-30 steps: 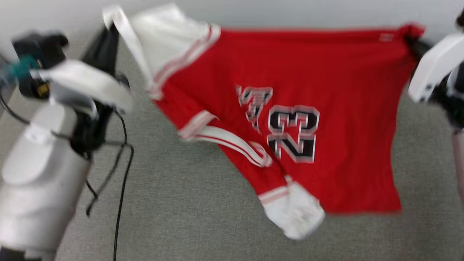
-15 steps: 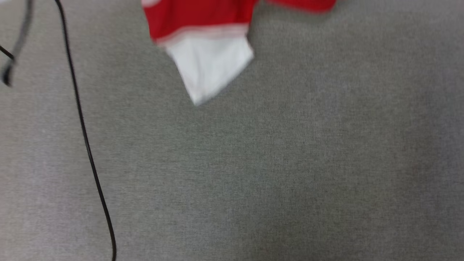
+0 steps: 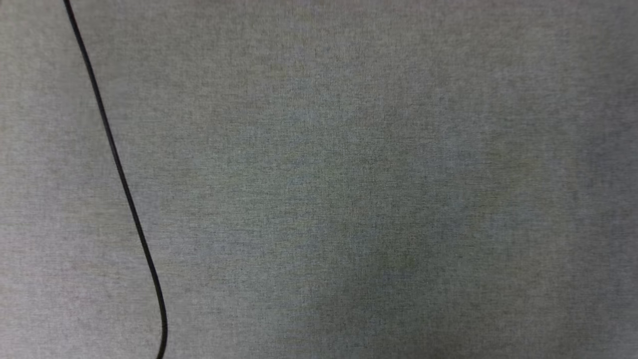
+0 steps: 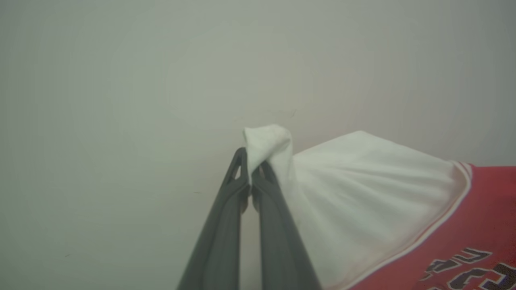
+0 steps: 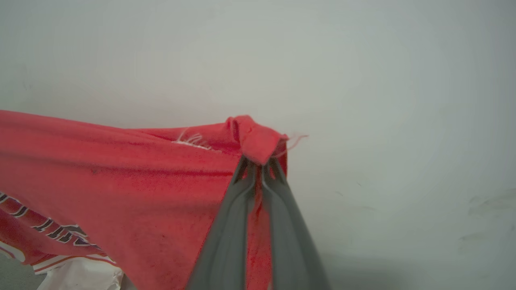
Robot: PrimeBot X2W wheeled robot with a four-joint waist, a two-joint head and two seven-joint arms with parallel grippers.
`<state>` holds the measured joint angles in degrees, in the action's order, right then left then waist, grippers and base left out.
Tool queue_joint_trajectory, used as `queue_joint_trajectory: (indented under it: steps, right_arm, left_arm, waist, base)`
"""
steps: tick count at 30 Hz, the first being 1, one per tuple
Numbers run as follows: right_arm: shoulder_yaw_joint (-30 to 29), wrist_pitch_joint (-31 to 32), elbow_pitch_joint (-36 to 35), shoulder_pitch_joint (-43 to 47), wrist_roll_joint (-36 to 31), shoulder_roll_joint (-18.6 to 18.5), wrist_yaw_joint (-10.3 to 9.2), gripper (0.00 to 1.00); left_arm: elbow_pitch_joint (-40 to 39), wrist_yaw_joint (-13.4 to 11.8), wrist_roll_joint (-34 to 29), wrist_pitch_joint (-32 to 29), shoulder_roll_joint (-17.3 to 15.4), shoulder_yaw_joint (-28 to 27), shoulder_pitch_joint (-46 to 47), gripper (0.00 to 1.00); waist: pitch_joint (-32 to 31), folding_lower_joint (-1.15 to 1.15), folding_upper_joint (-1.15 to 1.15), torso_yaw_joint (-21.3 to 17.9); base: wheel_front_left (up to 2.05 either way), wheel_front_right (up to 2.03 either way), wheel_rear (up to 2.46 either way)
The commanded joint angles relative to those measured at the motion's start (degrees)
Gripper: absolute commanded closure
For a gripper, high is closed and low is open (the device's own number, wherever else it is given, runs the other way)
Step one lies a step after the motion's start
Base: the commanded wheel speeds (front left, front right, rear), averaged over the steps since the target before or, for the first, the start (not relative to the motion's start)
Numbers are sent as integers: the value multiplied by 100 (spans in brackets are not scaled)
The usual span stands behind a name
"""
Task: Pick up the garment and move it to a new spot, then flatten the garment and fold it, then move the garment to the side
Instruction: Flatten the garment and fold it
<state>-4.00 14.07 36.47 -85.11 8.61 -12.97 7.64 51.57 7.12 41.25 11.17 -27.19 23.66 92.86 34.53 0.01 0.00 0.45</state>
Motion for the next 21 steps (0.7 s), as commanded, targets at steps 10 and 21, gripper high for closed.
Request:
queue_joint_trajectory:
  steps: [10, 21]
  right_arm:
    - [338, -309, 590, 391, 365, -91, -22, 100]
    - [959, -392, 322, 2199, 1025, -359, -22, 100]
  left_arm:
    - [258, 29, 630, -5, 133, 302, -769, 100]
    - [-205, 27, 1311, 76, -123, 696, -2668, 100]
  waist:
    - [92, -1, 0, 111]
    - [-949, -1, 0, 208]
  base:
    - [0, 0, 0]
    - [0, 0, 0]
